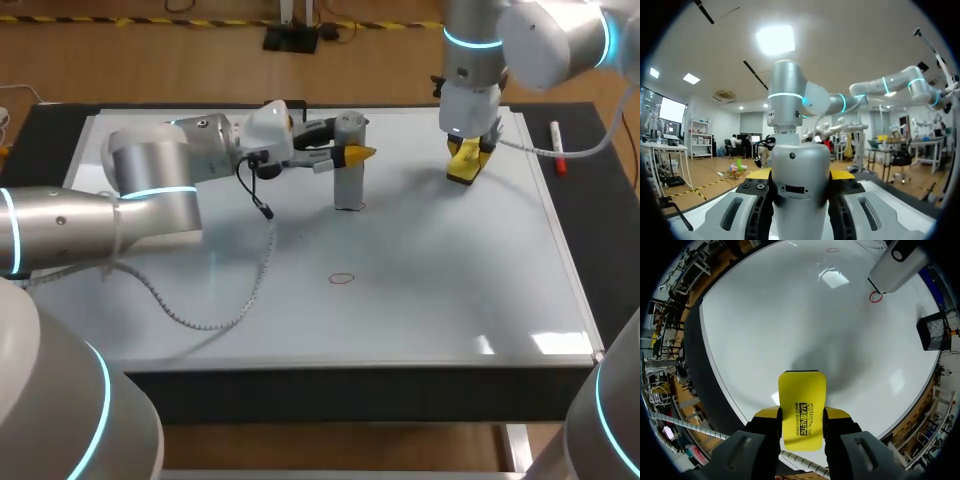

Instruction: Pick up the inspection probe, press it on each red-marked spot on the whiteboard one by one, put down the probe, pick up the eraser, and wipe off all the red marks.

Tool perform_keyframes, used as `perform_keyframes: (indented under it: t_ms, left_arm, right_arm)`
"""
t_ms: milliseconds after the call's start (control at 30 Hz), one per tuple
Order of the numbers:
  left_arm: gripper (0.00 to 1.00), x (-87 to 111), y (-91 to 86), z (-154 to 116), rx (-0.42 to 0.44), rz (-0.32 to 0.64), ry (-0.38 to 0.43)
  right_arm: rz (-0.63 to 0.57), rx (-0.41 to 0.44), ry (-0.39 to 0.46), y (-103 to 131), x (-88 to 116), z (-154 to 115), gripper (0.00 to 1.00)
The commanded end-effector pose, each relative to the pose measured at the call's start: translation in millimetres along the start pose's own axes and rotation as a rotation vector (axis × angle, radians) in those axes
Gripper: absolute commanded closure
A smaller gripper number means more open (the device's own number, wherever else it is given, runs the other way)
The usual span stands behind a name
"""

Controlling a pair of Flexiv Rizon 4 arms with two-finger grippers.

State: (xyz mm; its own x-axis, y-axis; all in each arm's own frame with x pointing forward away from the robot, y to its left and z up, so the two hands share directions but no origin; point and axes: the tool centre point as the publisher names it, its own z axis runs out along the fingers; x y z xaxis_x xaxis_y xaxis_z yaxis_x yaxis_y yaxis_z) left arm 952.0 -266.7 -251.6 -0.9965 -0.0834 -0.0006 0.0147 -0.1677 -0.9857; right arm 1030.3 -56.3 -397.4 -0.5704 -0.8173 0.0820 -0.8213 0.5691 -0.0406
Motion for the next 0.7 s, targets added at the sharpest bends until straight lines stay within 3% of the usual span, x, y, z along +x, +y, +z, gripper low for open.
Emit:
perform_keyframes:
  t_ms: [33, 700]
  left_arm:
    - [1.00, -6.5, 4.6, 4.8, 0.002, -0.001, 0.000]
    - [1.00, -14.7, 17.7, 9.5, -0.010, -0.034, 0.007]
  right_arm:
    - [-0.001, 0.001, 0.004, -1.0, -0.2, -0.8, 1.00]
    - [-0.001, 0.001, 0.004, -1.0, -0.2, -0.8, 1.00]
